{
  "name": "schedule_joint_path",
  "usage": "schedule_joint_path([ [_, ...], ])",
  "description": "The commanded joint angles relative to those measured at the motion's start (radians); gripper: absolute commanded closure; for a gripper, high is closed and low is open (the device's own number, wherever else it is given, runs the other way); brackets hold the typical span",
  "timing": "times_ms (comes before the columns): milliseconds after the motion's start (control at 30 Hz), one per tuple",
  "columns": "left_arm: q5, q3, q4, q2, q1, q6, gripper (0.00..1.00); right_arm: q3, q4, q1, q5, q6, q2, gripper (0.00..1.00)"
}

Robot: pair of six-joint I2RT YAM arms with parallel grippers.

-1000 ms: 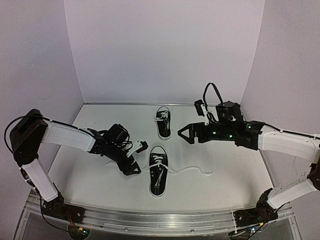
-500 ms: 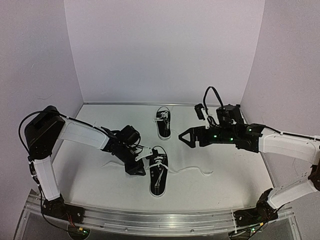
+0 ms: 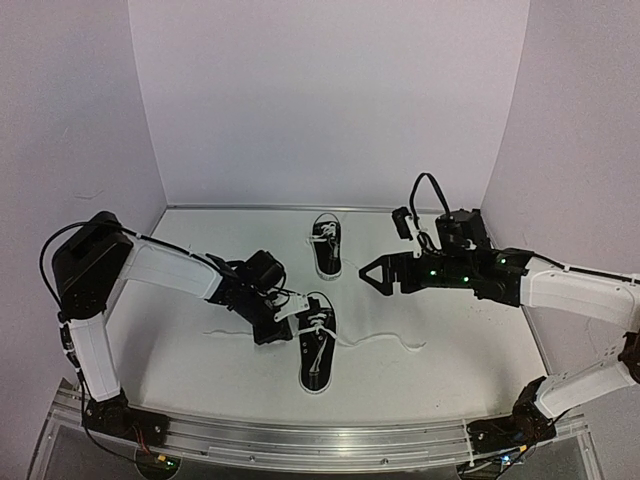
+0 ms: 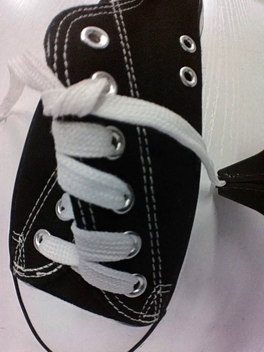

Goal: Tie the shoes

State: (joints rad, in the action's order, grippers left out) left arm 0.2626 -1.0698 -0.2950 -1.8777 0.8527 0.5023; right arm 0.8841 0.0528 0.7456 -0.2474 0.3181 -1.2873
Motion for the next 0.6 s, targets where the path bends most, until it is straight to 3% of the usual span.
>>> schedule_joint_path([
  [0, 0.052, 0.072, 0.103, 0.127, 0.006, -0.080, 1.00, -0.005, -0.027, -0.002, -0.006, 0.018, 0.007, 0.04],
  [233, 0.128, 0.141, 0.237, 0.227, 0.016, -0.154, 1.00, 0.007, -0.066, -0.002, -0.104, 0.039, -0.079, 0.19],
  [567, 0.147, 0.126, 0.322, 0.203, 0.036, -0.194, 1.00, 0.010, -0.195, 0.004, -0.262, 0.113, -0.199, 0.40],
])
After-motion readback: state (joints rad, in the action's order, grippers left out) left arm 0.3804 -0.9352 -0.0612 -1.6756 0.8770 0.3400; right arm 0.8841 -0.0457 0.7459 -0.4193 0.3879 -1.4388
